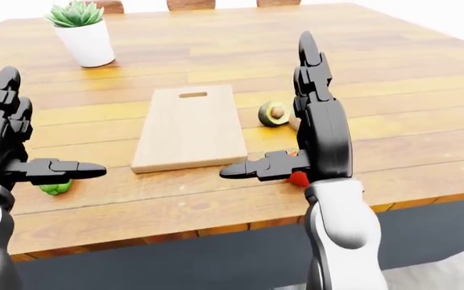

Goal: Place the avocado, onion, tomato and bell pepper on the cutting board.

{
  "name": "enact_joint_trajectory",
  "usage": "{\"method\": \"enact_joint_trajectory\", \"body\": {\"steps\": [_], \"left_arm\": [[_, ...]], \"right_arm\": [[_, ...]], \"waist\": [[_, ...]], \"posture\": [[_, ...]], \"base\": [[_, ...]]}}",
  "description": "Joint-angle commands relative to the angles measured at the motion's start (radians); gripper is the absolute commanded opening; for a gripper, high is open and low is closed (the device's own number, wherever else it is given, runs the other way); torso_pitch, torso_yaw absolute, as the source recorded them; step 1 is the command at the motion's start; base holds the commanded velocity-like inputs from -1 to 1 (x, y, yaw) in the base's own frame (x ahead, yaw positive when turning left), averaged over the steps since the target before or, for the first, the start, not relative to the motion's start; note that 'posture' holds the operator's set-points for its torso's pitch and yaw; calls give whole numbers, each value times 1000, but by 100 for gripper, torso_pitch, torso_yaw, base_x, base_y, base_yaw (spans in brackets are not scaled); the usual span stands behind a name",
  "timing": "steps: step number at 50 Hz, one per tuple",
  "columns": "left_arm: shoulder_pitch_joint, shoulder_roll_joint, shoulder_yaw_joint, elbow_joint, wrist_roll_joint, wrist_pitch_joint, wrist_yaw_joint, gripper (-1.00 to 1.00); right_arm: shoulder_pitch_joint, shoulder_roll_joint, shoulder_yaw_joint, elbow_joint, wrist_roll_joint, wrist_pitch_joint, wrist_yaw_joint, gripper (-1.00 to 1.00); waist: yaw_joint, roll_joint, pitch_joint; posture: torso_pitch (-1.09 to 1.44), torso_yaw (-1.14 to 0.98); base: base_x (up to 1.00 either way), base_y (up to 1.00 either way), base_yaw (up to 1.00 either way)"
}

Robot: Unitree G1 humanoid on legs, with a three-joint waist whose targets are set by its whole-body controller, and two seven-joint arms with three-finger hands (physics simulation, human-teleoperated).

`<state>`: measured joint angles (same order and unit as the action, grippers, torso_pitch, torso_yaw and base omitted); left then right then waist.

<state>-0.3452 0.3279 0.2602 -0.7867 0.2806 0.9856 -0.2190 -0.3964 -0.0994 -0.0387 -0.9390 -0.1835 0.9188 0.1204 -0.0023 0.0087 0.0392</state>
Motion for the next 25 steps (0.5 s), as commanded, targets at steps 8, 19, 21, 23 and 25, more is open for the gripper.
{"method": "enact_joint_trajectory", "body": {"steps": [8,19,21,23,25], "left_arm": [[18,6,61,32,133,-114,-46,100],[48,-1,98,46,153,-135,-45,100],[51,-7,97,49,152,-135,-42,100],[63,-14,100,66,149,-154,-31,100],[73,-13,101,84,152,-173,-24,100]], "right_arm": [[-28,-1,10,-6,-17,-39,3,100],[-34,1,9,-15,-29,-29,12,100],[-33,2,11,-15,-30,-30,12,100],[-29,2,12,-12,-32,-36,13,100],[-32,2,11,-14,-34,-32,15,100]], "waist": [[-1,1,-21],[3,-1,-26],[3,-1,-27],[3,-1,-28],[4,-1,-29]], "posture": [[0,0],[0,0],[0,0],[0,0],[0,0]], "base": [[0,0,0],[0,0,0],[0,0,0],[0,0,0],[0,0,0]]}}
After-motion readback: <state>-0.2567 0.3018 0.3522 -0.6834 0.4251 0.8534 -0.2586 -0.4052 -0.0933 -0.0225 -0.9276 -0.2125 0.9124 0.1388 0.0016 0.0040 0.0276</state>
